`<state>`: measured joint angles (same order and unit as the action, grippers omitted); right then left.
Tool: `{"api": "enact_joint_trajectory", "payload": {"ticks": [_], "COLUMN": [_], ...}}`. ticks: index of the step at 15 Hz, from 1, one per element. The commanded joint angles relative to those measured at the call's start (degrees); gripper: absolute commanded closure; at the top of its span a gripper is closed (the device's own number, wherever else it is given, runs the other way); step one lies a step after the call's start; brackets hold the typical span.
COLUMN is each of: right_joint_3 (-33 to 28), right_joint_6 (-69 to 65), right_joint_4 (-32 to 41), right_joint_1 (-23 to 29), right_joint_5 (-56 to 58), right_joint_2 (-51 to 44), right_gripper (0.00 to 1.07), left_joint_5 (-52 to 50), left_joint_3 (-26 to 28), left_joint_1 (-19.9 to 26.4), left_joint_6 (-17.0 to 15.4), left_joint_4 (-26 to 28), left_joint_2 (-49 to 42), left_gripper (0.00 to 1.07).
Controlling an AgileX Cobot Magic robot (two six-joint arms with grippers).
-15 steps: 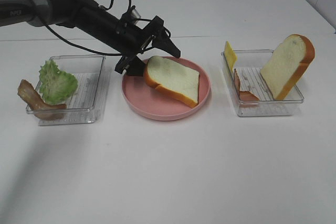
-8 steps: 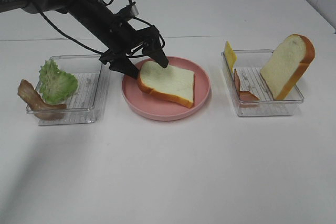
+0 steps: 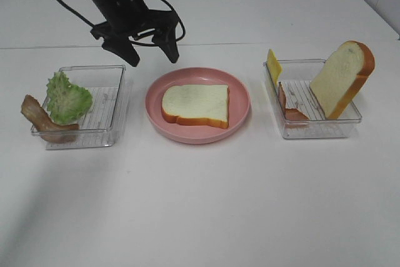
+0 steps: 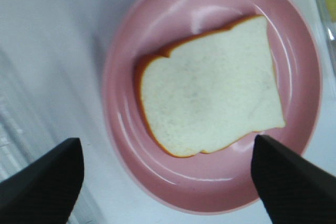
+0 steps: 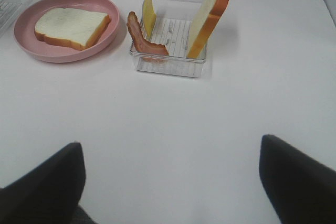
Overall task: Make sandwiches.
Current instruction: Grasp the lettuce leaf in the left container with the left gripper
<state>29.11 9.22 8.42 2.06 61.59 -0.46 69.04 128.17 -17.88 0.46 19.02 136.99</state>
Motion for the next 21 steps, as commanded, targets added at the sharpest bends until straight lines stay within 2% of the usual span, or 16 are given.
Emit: {"api": "enact_joint_trajectory", "payload": {"ticks": [1, 3, 7, 10, 12, 16, 17, 21], "right_joint_3": [-0.1, -0.1, -0.1, -0.1, -0.1, -0.1, -0.1, -0.1], "right_joint_6": [0.2, 0.2, 0.2, 0.2, 0.2, 0.2, 0.2, 0.2], "right_joint_4": [-0.3, -0.3, -0.3, -0.3, -0.2, -0.2, -0.2, -0.2], "right_joint_1": [-0.1, -0.1, -0.1, -0.1, -0.1, -0.1, -0.1, -0.1], "right_joint_5": [-0.5, -0.5, -0.5, -0.5, -0.5, -0.5, -0.5, -0.5], "right_joint_2": [-0.5, -0.5, -0.5, -0.5, -0.5, -0.5, -0.5, -0.5], "right_gripper": [0.22, 0.22, 0.22, 0.22, 0.22, 0.22, 0.22, 0.22], "left_joint_5": [4.8, 4.8, 4.8, 4.8, 4.8, 4.8, 4.8, 4.5], "left_joint_3": [2.8, 3.0, 2.9, -0.6, -7.6, -16.6, -20.6, -24.5], "left_joint_1": [0.0, 0.1, 0.6, 3.0, 6.1, 10.1, 11.6, 12.0], "left_joint_6": [-4.1, -5.8, -7.1, -8.5, -8.5, -8.5, -8.5, -8.5], "left_joint_4": [-6.4, -9.1, -19.0, -18.2, -17.3, -17.3, -17.4, -21.1], "left_joint_2": [-2.5, -4.9, -8.8, -12.1, -15.8, -19.9, -19.9, -17.9], "left_gripper": [0.25, 0.25, 0.3, 0.3, 0.3, 0.3, 0.3, 0.3]}}
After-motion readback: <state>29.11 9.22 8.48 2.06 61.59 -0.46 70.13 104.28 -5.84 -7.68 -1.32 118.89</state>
